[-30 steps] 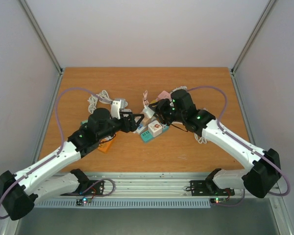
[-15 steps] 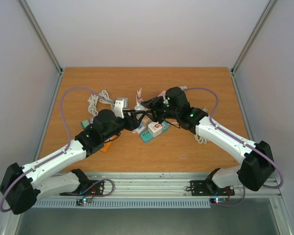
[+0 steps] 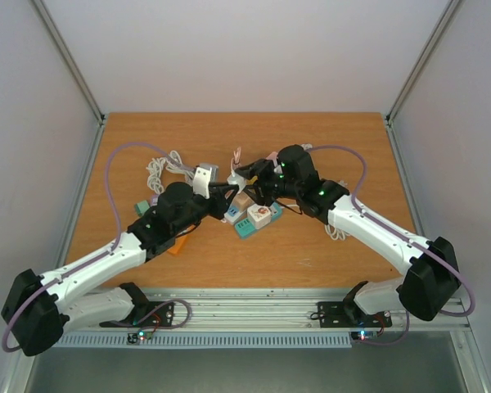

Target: Insert the plug

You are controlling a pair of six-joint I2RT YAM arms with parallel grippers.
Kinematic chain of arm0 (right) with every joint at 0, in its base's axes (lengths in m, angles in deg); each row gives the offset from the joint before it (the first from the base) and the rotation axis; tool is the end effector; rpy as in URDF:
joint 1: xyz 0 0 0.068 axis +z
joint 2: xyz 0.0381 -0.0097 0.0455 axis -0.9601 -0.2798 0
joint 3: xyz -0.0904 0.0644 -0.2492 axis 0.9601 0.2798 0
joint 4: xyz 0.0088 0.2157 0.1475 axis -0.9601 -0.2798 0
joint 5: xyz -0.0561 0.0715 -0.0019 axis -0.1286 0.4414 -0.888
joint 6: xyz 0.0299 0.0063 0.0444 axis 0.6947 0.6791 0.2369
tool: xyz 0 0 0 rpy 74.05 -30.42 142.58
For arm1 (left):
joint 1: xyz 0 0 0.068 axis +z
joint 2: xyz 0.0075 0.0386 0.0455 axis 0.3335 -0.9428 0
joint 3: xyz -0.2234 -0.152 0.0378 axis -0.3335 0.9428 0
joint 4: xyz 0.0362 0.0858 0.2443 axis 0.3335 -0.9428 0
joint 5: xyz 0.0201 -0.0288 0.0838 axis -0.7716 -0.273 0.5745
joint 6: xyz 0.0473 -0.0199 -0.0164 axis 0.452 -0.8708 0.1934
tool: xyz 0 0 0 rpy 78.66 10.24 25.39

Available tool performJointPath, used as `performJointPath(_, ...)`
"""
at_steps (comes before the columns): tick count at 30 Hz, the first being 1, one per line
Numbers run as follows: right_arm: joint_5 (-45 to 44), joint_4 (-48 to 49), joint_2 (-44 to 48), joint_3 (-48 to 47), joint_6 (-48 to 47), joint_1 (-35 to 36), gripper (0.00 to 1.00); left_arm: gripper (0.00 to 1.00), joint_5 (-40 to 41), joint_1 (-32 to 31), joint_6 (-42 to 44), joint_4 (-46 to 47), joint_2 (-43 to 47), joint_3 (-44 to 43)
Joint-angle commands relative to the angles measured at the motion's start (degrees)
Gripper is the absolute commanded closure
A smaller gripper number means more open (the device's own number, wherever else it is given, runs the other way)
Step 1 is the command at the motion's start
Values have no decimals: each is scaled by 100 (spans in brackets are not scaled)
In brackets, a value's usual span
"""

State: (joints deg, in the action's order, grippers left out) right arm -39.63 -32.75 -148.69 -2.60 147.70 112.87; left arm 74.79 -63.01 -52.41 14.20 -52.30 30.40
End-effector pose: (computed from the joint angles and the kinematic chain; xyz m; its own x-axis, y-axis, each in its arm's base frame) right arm 0.2358 0.2070 0.3159 -0.8935 0.3772 -0.2437 -0.0357 0.4814 0.8758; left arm 0.1783 -0.1706 0.2865 -0.4727 -0.1770 -0.8633 0.5531 0.7031 -0.4470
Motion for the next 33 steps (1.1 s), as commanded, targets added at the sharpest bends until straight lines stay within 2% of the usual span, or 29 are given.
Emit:
performJointPath(1,128,10,247,-256,-825,69,33,76,-665,-78,965,643,-90,-97)
performJointPath(4,25,-565,406,-444,-2135,68,22,79,-737,-77,1598,516,-112,-204)
performJointPath(8,-173,-1323,867,-415,-4009,53,19,81,-840,-82,2273,205,-175,-435)
performJointPath(12,-442,-2532,1047,-736,-5600,44,19,82,-1001,-79,2848,-25,-258,-609)
performJointPath(18,-356,-3434,902,-1292,-6710,43,19,82,-1117,-77,3302,-358,-336,-754)
performJointPath(22,-289,-4048,486,-1853,-7191,39,22,83,-1284,-82,3629,-640,-339,-840)
performJointPath(24,-640,-4221,351,-1930,-7214,39,23,83,-1180,-84,3697,-675,-380,-868)
performJointPath(27,-1394,-4357,283,-1808,-6902,42,25,80,-870,-81,3533,-898,-416,-857)
performJointPath(30,-2179,-4307,363,-1432,-6259,-15,24,73,-779,-78,3202,-690,-390,-650)
performJointPath(33,-2392,-4095,449,-1005,-5826,-340,25,65,-605,-80,2962,-562,-394,-585)
